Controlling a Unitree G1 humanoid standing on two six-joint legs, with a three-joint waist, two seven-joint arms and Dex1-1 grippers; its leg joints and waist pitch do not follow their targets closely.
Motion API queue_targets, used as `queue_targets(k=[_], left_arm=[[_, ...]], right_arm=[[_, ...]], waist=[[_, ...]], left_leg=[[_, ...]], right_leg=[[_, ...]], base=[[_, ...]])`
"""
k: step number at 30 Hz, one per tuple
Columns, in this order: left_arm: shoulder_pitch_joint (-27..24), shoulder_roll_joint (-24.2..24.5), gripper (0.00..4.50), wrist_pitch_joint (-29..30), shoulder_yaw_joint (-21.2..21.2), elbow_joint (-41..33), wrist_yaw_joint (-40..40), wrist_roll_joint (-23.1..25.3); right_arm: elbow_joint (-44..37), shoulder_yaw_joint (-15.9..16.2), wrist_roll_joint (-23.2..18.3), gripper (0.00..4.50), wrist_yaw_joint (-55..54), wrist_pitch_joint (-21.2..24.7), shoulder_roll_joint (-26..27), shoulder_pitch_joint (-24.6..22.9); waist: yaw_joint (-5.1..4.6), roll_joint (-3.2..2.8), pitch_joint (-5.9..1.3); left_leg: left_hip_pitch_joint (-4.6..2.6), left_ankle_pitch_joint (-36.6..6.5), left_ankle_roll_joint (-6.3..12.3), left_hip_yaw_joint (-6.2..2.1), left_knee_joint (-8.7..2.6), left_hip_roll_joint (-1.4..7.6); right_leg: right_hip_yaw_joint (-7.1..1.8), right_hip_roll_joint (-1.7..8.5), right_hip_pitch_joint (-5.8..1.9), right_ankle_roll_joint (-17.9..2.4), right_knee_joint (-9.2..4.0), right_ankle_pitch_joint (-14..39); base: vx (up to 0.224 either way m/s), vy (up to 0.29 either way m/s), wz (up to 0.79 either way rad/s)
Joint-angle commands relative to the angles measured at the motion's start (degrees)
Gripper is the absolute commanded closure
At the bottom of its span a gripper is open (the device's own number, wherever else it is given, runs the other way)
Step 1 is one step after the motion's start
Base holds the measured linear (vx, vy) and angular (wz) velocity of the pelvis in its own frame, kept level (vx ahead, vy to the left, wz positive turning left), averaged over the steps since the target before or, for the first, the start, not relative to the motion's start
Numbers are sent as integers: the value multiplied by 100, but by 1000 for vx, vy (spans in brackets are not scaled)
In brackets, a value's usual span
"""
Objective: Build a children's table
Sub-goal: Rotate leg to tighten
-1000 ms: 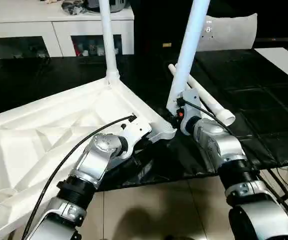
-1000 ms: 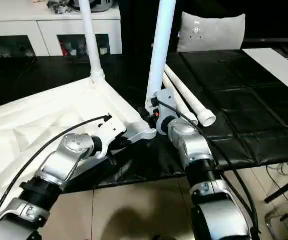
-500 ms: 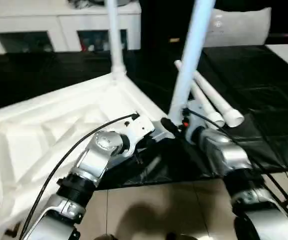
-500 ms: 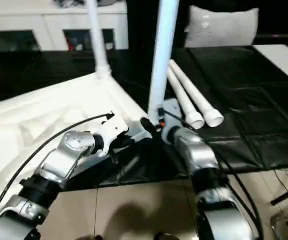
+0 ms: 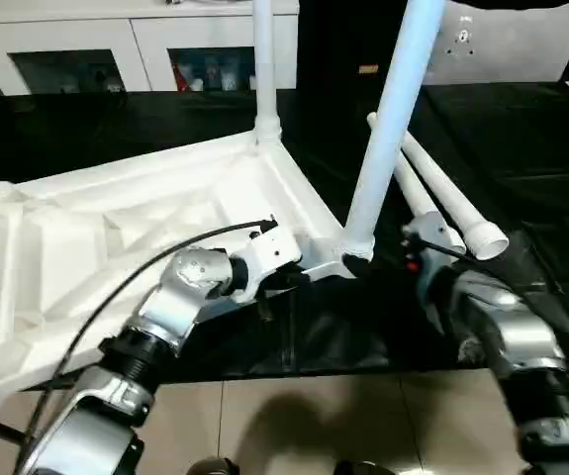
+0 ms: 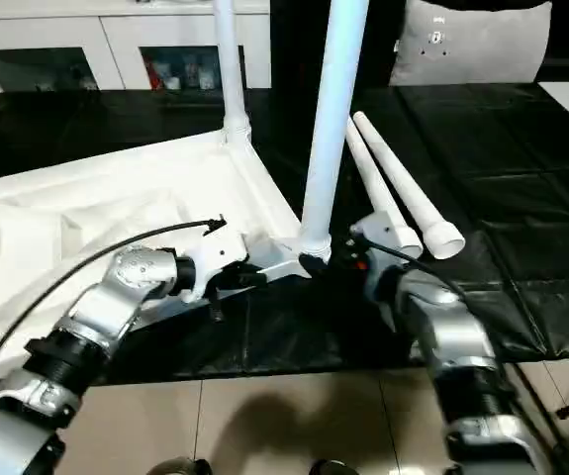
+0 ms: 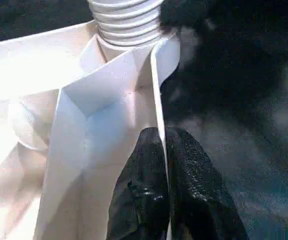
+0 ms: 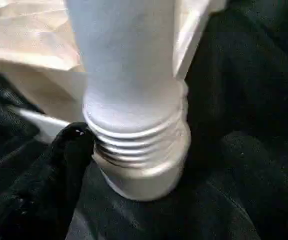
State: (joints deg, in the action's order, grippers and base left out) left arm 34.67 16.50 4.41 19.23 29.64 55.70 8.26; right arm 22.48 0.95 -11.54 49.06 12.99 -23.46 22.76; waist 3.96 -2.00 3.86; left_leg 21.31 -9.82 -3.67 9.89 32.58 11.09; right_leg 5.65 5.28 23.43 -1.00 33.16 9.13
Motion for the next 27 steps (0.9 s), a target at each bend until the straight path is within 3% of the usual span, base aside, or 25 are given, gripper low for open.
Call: queue_targets(k=[1, 4, 7, 8, 14, 18, 20, 27], left_arm=[[53, 175, 450, -269, 375, 214, 299, 271], [67, 259, 450, -522, 478, 304, 681, 237], [102, 313, 450, -711, 572, 352, 996, 199], [112, 352, 450, -826, 642, 329, 1211, 168], [207, 387, 450, -1125, 804, 408, 1598, 112], [248, 363, 450, -1209, 804, 467, 1627, 164], [271, 345, 450, -1227, 791, 509, 1609, 173], [287, 346, 450, -1331, 807, 639, 1619, 164]], right_arm=[[-299, 18, -128, 5, 387, -36, -114, -15], [-500, 271, -117, 5, 984, -143, -424, -39], [-496, 523, -57, 5, 1452, -212, -596, 12], [-422, 651, -16, 5, 1688, -250, -645, 78], [-21, 894, 184, 5, 1937, -338, -620, 352], [83, 996, 142, 42, 2124, -308, -620, 421], [16, 1012, 46, 65, 2274, -207, -633, 412], [70, 1023, -22, 125, 2496, -175, -679, 416]], waist=[[30, 48, -437], [55, 55, -433], [87, 73, -450], [137, 71, -469], [218, 96, -493], [260, 91, -486], [257, 122, -483], [266, 102, -476]], left_leg=[[-30, -1104, 564, -15, -297, 195], [-63, -1322, 433, -22, -310, 199], [-64, -1201, 449, -18, -300, 212], [-67, -1061, 503, -11, -280, 219], [-65, -841, 566, -7, -256, 220], [-68, -906, 529, 1, -246, 220], [-56, -944, 511, -6, -248, 214], [-61, -1094, 421, -18, -247, 217]], right_leg=[[-276, 317, -383, -1203, -363, 1238], [-272, 326, -376, -1086, -402, 1693], [-284, 327, -367, -1146, -373, 1499], [-285, 327, -362, -1243, -340, 1243], [-281, 329, -365, -1408, -265, 927], [-291, 333, -368, -1381, -269, 1008], [-285, 335, -383, -1325, -272, 1121], [-287, 339, -362, -1212, -298, 1442]], base=[[0, 0, 0], [0, 0, 0], [0, 0, 0], [0, 0, 0], [0, 0, 0], [0, 0, 0], [0, 0, 0], [0, 0, 0]])
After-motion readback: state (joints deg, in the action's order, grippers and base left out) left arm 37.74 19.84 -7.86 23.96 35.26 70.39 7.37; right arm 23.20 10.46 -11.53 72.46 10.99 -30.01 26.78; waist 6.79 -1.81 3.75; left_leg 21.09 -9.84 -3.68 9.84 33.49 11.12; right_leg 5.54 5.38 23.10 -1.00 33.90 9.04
